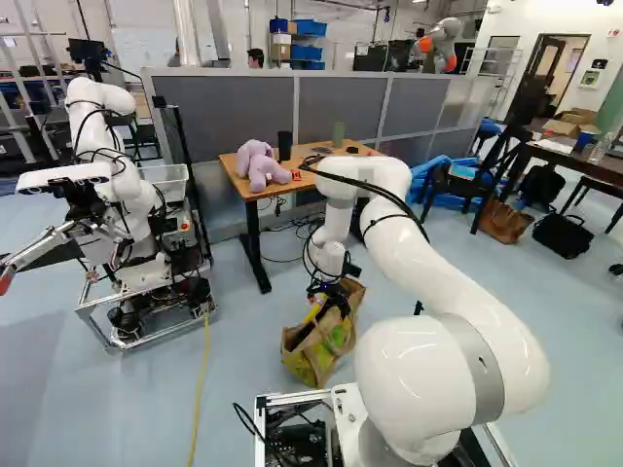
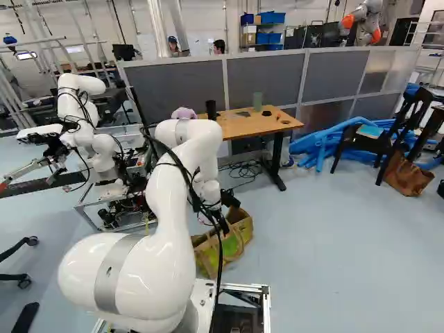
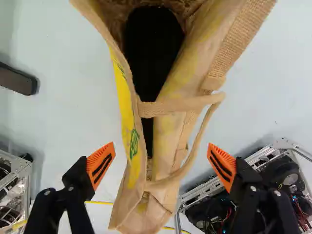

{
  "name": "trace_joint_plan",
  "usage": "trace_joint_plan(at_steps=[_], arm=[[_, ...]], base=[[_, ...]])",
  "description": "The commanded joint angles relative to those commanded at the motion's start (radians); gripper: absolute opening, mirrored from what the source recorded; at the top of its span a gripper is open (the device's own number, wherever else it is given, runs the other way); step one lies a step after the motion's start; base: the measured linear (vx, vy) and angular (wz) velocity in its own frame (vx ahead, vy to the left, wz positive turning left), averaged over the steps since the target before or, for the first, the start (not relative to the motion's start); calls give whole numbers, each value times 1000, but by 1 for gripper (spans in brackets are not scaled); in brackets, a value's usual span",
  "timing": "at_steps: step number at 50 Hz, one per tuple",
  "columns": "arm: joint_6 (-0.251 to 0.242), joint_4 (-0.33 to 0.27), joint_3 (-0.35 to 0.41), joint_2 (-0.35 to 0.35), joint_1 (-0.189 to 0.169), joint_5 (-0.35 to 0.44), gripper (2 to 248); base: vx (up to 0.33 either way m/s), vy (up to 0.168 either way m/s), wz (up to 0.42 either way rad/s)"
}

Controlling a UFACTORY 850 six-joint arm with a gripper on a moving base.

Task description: Pick up the bag on the ground and place it on the table

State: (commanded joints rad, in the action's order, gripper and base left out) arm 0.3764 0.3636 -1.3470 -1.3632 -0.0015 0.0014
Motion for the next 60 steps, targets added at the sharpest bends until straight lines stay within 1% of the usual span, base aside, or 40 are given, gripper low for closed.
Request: trace_joint_plan(at_steps=[60], arm=[[0, 0, -217, -231, 0, 0, 247]], base=[[0, 0, 0]])
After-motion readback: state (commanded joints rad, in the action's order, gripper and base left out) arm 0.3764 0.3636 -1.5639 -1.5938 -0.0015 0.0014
